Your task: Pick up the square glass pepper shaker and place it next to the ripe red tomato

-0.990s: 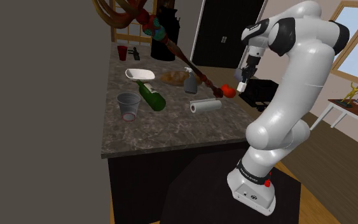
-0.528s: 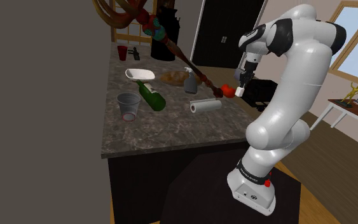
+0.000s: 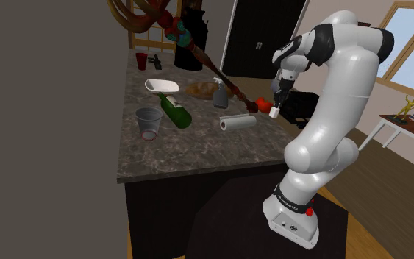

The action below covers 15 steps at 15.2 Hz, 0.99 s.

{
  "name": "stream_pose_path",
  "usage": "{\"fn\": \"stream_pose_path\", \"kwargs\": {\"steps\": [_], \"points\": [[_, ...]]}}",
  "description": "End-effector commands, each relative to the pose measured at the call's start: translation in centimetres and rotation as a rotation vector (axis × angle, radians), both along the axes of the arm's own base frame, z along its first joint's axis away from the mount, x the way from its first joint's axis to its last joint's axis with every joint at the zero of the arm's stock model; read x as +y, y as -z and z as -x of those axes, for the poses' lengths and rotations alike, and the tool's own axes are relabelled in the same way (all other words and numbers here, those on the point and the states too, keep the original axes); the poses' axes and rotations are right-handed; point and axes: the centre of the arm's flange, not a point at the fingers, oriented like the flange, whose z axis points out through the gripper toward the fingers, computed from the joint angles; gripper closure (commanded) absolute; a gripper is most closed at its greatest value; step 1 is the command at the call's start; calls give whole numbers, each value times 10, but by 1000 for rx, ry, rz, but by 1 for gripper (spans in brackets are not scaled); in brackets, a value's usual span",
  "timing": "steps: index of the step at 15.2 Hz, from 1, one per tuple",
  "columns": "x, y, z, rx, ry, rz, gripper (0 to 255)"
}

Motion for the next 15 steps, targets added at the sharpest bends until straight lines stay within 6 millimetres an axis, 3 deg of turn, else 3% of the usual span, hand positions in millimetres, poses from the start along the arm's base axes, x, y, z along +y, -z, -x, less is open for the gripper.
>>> {"fn": "stream_pose_path", "kwargs": {"steps": [1,6,14,15], "points": [[0,9,1,0,0,0,255],[0,38,1,0,0,0,255],[0,38,1,0,0,0,255],[0,38,0,0,0,0,0]]}}
